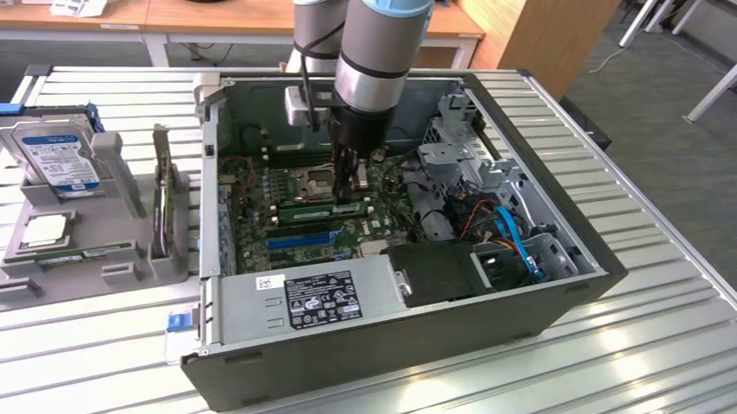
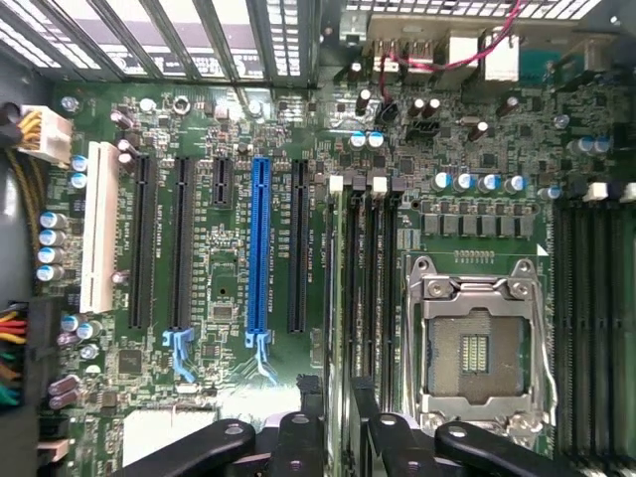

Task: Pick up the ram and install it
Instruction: 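Insert the ram into the slot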

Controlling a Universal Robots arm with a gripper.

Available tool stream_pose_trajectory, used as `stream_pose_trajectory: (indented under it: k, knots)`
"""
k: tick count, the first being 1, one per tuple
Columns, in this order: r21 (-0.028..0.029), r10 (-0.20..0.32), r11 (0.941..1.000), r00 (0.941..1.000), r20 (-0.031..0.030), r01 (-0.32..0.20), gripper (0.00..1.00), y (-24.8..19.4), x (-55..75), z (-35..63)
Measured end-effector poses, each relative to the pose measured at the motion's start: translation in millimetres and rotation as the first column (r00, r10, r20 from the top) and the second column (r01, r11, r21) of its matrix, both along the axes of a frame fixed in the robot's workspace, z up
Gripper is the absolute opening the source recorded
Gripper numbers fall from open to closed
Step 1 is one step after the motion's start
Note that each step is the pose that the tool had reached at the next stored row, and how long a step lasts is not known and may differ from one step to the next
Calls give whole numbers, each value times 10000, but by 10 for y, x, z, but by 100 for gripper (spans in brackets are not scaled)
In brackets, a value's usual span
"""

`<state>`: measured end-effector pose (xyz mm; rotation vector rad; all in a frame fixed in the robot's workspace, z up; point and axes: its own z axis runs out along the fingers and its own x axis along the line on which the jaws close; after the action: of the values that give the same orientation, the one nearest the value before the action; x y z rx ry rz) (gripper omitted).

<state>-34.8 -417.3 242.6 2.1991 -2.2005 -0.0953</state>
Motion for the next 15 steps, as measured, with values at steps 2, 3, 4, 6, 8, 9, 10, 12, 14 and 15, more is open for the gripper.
stream_pose_trajectory:
  k: [2,3,4,6,8,9,10,12,14,15]
  knots:
    - [0,0,10000,10000,0,0,25,0,1,52]
    - [0,0,10000,10000,0,0,25,0,1,74]
    - [0,1,10000,10000,0,-1,25,0,1,94]
    - [1,1,10000,10000,0,-1,25,0,1,132]
    - [0,0,10000,10000,0,0,25,0,1,170]
    - [0,0,10000,10000,0,0,25,0,1,184]
    - [0,0,10000,10000,0,0,25,0,1,198]
    - [1,0,10000,10000,1,0,25,0,1,207]
    - [2,1,10000,10000,1,-1,25,0,1,207]
    - [2,0,10000,10000,1,0,25,0,1,207]
